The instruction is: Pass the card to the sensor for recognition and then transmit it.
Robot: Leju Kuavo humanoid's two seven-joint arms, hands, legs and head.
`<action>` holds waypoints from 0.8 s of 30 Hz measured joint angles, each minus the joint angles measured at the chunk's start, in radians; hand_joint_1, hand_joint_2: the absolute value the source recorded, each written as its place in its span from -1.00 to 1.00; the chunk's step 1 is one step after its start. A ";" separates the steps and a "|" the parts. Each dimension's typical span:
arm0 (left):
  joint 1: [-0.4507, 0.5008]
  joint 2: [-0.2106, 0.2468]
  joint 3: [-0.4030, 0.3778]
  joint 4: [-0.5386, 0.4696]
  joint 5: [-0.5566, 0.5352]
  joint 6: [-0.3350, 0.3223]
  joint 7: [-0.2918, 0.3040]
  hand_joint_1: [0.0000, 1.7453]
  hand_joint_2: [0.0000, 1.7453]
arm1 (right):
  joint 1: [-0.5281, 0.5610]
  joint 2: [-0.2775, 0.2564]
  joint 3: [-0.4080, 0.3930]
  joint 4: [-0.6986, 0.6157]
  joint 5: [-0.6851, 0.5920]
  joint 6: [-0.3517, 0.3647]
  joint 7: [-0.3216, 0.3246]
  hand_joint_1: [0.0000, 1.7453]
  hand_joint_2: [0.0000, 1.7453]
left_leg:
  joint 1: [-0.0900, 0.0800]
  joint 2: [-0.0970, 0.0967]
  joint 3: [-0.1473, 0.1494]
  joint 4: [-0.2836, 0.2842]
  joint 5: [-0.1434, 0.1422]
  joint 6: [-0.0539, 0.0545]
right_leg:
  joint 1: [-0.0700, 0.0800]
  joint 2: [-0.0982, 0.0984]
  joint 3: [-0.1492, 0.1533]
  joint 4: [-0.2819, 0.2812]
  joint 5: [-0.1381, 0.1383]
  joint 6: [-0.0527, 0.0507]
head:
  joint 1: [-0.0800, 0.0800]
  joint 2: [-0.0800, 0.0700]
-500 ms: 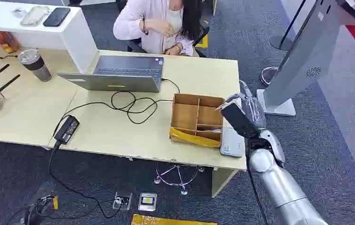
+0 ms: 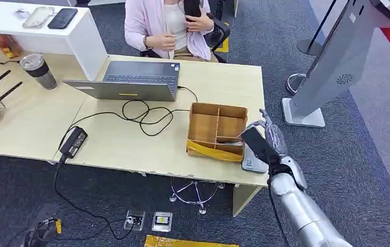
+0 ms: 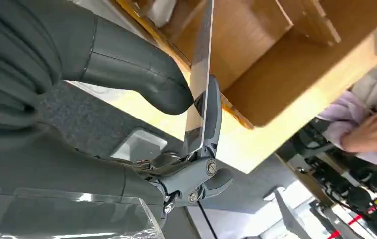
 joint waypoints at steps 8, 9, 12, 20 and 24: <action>0.002 0.000 0.011 0.000 0.003 0.001 0.000 -1.00 -1.00 | -0.021 0.010 0.010 0.057 -0.006 -0.013 -0.003 1.00 1.00 | 0.000 0.000 0.000 0.000 0.000 0.000 | 0.000 0.000 0.000 0.000 0.000 0.000 | 0.000 0.000; 0.002 0.000 0.014 0.000 0.003 0.001 0.000 -1.00 -1.00 | -0.029 0.010 0.010 0.066 -0.007 -0.014 -0.004 1.00 1.00 | 0.000 0.000 0.000 0.000 0.000 0.000 | 0.000 0.000 0.000 0.000 0.000 0.000 | 0.000 0.000; 0.003 0.000 0.014 0.000 0.003 0.002 0.000 -1.00 -1.00 | -0.056 0.003 0.010 0.077 -0.008 -0.015 -0.002 1.00 1.00 | 0.000 0.000 0.000 0.000 0.000 0.000 | 0.000 0.000 0.000 0.000 0.000 0.000 | 0.000 0.000; 0.006 0.000 0.015 0.000 -0.002 -0.001 0.003 -1.00 -1.00 | -0.109 -0.039 0.007 0.083 -0.004 -0.008 0.010 1.00 1.00 | 0.000 0.000 0.000 0.000 0.000 0.000 | 0.000 0.000 0.000 0.000 0.000 0.000 | 0.000 0.000; 0.007 0.000 0.015 0.000 -0.009 -0.006 0.003 -1.00 -1.00 | -0.111 -0.059 0.006 0.065 0.013 0.000 0.039 1.00 1.00 | 0.000 0.000 0.000 0.000 0.000 0.000 | 0.000 0.000 0.000 0.000 0.000 0.000 | 0.000 0.000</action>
